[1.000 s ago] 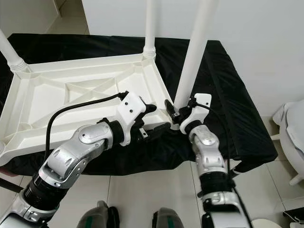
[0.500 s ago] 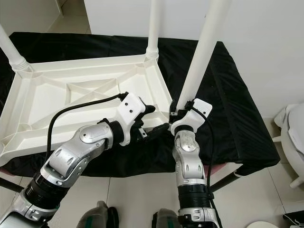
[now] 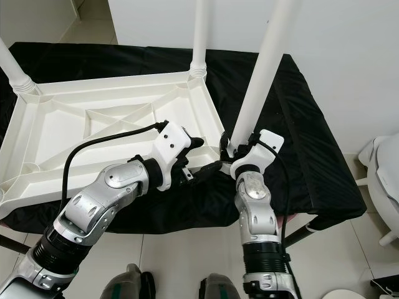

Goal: Building children table

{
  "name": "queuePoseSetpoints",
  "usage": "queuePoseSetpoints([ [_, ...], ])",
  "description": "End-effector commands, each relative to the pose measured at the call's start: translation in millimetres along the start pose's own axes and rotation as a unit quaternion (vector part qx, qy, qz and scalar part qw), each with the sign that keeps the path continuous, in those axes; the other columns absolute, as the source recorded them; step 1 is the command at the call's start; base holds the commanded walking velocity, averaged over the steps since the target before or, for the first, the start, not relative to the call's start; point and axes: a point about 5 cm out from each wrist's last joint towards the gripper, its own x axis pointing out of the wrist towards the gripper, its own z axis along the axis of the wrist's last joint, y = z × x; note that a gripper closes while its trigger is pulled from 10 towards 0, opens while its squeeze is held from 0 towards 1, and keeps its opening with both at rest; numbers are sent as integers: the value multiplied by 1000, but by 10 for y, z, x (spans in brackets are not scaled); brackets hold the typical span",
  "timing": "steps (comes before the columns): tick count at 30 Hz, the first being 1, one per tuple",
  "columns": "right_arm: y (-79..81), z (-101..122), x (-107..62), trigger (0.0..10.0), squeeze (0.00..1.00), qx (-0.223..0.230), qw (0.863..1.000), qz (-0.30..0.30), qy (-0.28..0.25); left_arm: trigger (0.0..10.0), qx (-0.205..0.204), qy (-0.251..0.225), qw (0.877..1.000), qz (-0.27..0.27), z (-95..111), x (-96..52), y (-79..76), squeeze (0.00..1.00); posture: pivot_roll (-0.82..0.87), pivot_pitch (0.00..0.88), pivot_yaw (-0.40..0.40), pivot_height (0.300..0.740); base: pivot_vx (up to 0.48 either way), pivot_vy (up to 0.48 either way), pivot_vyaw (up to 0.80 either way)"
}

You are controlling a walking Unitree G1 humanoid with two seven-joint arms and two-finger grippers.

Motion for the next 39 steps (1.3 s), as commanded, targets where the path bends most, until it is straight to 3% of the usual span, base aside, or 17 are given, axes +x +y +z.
queuePoseSetpoints([
  [1, 11, -18, 11, 10000, 1000, 9, 1000, 17, 10, 10000, 1, 7, 1000, -12, -37, -1, -23, 0, -169, 0, -4, 740, 0, 0, 0],
  [3, -27, 6, 26, 10000, 1000, 2, 998, 61, 13, 10000, 0, 8, 1000, -11, -43, -4, -23, 0, -169, 0, -4, 740, 0, 0, 0],
  [4, -60, 23, 37, 10000, 0, -20, 994, 105, 13, 10000, 0, 8, 1000, -10, -43, -5, -18, 0, -170, 0, -1, 740, 0, 0, 0],
  [9, -108, 41, 43, 10000, 0, -51, 985, 162, 16, 10000, -1, 8, 1000, -8, -43, -6, -10, 0, -170, 0, -1, 740, 0, 0, 0],
  [12, -191, 50, 63, 10000, 0, -78, 975, 209, 19, 10000, -1, 8, 1000, -7, -39, -11, 3, 0, -169, 3, 7, 740, 0, 0, 0],
  [13, -292, 87, 126, 10000, 0, -108, 965, 237, 20, 10000, 0, 8, 1000, -5, -30, -17, 21, 0, -166, 3, 11, 740, 0, 0, 0],
  [24, -336, 124, 280, 10000, 0, -143, 951, 273, 21, 10000, 3, 7, 1000, -4, -9, -26, 35, 0, -154, 6, 10, 740, 0, 0, 0],
  [25, -331, 115, 281, 9569, 0, -143, 950, 276, 23, 10000, 3, 7, 1000, -3, -8, -27, 36, 0, -153, 7, 9, 740, 0, 0, 0],
  [28, -332, 105, 287, 9569, 0, -144, 948, 282, 23, 10000, 3, 7, 1000, -3, -8, -28, 38, 0, -153, 7, 9, 740, 0, 0, 0],
  [29, -334, 90, 293, 3843, 0, -143, 947, 288, 23, 10000, 3, 7, 1000, -3, -7, -30, 37, 0, -153, 8, 9, 740, 0, 0, 0],
  [31, -337, 73, 292, 3843, 0, -143, 945, 292, 24, 10000, 3, 7, 1000, -4, -7, -31, 34, 0, -153, 8, 9, 740, 0, 0, 0],
  [32, -338, 51, 289, 0, 0, -142, 944, 297, 25, 10000, 3, 7, 1000, -4, -7, -33, 31, 0, -153, 10, 10, 740, 0, 0, 0],
  [39, -357, -47, 248, 0, 0, -124, 946, 299, 34, 10000, 2, 7, 1000, -8, -2, -34, 18, 0, -156, 14, 13, 740, 0, 0, 0],
])
